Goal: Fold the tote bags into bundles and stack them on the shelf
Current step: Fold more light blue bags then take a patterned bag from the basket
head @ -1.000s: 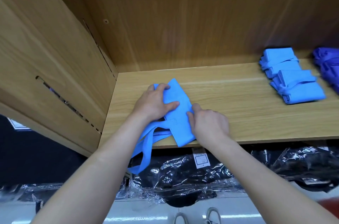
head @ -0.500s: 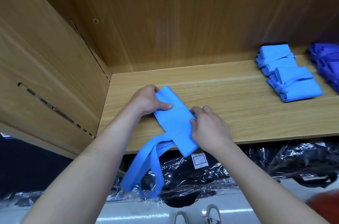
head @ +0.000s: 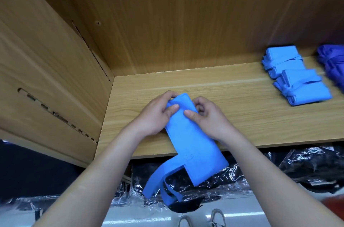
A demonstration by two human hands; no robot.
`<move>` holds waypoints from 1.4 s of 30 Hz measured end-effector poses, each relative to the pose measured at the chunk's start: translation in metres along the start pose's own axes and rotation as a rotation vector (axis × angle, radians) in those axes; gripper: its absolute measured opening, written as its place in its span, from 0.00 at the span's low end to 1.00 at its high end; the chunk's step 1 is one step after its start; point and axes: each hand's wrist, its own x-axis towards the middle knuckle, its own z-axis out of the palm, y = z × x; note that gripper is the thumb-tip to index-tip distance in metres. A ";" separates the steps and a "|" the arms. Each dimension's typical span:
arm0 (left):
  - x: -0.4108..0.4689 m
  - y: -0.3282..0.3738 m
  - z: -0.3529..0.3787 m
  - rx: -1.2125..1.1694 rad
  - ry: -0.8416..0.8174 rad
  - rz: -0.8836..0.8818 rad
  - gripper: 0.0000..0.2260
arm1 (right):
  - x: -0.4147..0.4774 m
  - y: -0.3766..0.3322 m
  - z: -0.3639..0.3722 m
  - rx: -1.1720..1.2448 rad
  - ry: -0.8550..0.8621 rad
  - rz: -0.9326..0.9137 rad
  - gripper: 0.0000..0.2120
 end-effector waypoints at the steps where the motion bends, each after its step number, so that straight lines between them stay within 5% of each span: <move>1: 0.001 0.001 -0.002 -0.090 0.008 -0.004 0.10 | -0.001 -0.002 -0.001 0.027 0.001 -0.022 0.06; 5: -0.008 0.006 -0.010 -0.606 0.126 -0.137 0.05 | -0.004 -0.008 -0.010 0.167 0.008 -0.084 0.05; 7: -0.013 0.007 -0.010 -0.621 0.173 -0.139 0.08 | -0.005 -0.007 -0.011 0.178 -0.025 -0.079 0.06; 11: -0.015 0.013 -0.006 -0.433 0.282 -0.097 0.14 | -0.002 -0.014 -0.015 0.124 -0.158 -0.039 0.17; 15: -0.017 0.021 0.001 -0.250 0.361 -0.042 0.15 | 0.004 -0.022 -0.021 0.092 -0.045 -0.098 0.08; 18: -0.029 0.025 -0.001 0.224 0.430 0.271 0.12 | 0.006 -0.016 -0.020 0.095 0.054 -0.069 0.04; 20: -0.048 0.028 -0.003 0.423 0.301 0.506 0.09 | 0.005 -0.011 -0.021 0.211 0.064 -0.009 0.05; 22: -0.073 0.026 0.006 0.536 0.083 0.603 0.16 | 0.005 -0.007 -0.024 0.288 0.057 0.039 0.05; 25: -0.094 0.007 0.022 0.864 -0.130 0.561 0.41 | 0.007 -0.001 -0.026 0.319 -0.026 0.088 0.03; 28: -0.092 -0.009 0.033 0.957 -0.207 0.458 0.51 | 0.010 0.003 -0.022 0.273 -0.031 0.113 0.04; 32: -0.088 -0.018 0.047 0.859 -0.128 0.503 0.29 | 0.014 0.007 -0.014 0.141 0.046 0.128 0.05; 36: -0.082 -0.026 0.044 0.569 -0.054 0.466 0.27 | 0.015 0.009 -0.013 -0.176 0.141 0.036 0.14; 42: -0.067 -0.023 0.038 -0.145 -0.024 0.135 0.13 | 0.008 0.014 -0.012 -0.022 0.137 -0.024 0.14</move>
